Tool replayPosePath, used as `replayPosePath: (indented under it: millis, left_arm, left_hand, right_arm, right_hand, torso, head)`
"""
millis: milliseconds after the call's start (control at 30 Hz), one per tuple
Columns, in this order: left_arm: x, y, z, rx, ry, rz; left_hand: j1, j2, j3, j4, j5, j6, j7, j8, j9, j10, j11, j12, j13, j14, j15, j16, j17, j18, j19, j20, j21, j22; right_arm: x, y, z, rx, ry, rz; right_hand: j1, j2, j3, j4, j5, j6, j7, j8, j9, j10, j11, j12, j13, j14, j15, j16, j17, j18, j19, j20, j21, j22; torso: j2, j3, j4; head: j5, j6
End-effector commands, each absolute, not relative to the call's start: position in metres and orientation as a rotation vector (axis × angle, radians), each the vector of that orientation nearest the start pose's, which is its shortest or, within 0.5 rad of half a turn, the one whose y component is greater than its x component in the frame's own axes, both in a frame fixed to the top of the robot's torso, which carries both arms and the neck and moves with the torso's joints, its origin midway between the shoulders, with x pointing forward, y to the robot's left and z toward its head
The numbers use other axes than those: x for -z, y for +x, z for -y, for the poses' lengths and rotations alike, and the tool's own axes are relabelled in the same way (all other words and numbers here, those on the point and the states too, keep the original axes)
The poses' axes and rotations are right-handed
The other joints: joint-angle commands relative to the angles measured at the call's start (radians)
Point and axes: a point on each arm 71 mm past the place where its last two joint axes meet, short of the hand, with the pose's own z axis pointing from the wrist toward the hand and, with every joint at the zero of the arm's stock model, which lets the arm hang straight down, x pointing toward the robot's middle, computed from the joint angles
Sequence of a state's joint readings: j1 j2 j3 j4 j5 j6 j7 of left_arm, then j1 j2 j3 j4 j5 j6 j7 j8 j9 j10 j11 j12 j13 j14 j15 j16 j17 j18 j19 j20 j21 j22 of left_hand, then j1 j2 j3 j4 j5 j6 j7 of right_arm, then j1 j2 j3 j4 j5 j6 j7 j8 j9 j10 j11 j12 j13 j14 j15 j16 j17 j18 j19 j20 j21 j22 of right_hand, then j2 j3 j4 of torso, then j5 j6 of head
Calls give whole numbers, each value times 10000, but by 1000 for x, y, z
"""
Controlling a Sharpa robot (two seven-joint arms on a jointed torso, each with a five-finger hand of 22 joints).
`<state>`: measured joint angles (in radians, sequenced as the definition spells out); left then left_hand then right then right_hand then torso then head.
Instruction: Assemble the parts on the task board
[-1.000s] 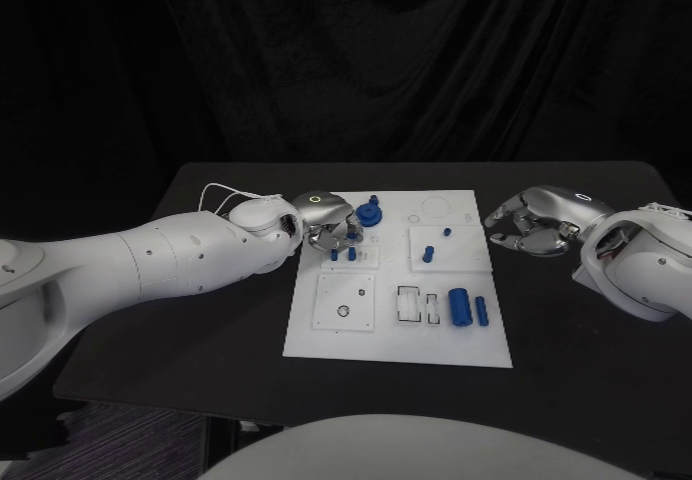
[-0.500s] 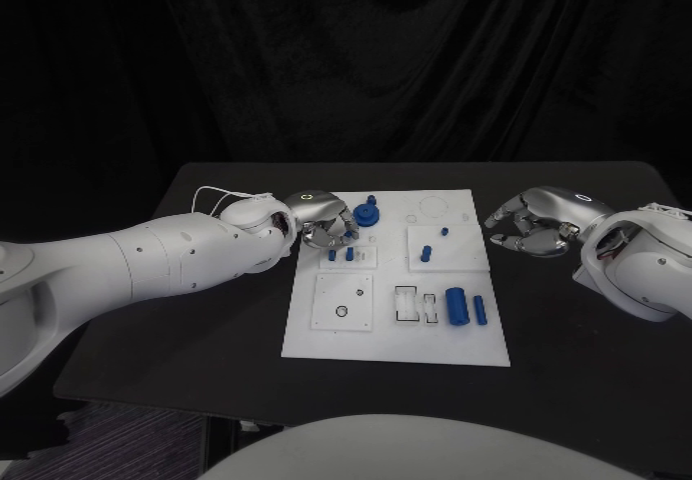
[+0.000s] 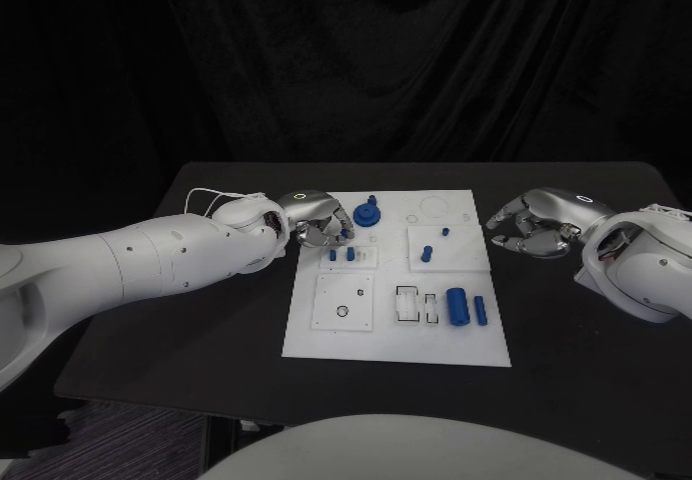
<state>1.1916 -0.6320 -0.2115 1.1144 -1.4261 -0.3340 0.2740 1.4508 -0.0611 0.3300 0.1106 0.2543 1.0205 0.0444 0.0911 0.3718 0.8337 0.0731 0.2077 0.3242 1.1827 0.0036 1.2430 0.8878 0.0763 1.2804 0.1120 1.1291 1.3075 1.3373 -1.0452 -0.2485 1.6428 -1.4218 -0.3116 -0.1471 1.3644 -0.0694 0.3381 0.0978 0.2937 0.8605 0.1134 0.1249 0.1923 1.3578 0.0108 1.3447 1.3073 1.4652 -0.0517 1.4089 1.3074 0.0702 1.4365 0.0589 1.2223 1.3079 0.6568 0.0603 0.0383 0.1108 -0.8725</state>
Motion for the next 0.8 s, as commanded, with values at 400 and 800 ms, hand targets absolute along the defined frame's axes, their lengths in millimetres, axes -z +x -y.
replayPosePath:
  millis: [400,800]
  left_arm:
    - [262,516,-200,7434,3992,-17323]
    - [254,514,-209,7623,4067,-16105]
  left_hand:
    - [8,-58,-14,31,-253,-376,-117,-239,-114,-131,-63,-69,-127,-236,-67,-133,-187,239,-189,-8,-268,1299]
    - [166,-329,-82,144,-632,-1372,-471,-296,-777,-936,-92,-41,-248,-292,-85,-233,-288,273,-284,-21,-594,1251]
  right_arm:
    - [193,454,271,-4652,-1256,-17997]
    - [193,454,271,-4689,-1258,-17958]
  right_hand:
    - [108,39,68,-7,-55,-61,2,-43,-22,-79,9,-38,-1,309,-20,-66,21,56,-13,-30,-37,1626]
    - [146,11,62,-35,-162,-66,2,-42,-31,-119,9,-78,-45,308,-22,-69,16,56,-11,-32,-39,1626]
  torso:
    - [3,0,-2]
    - [2,1,-3]
  head:
    - [30,-2]
    - [80,-2]
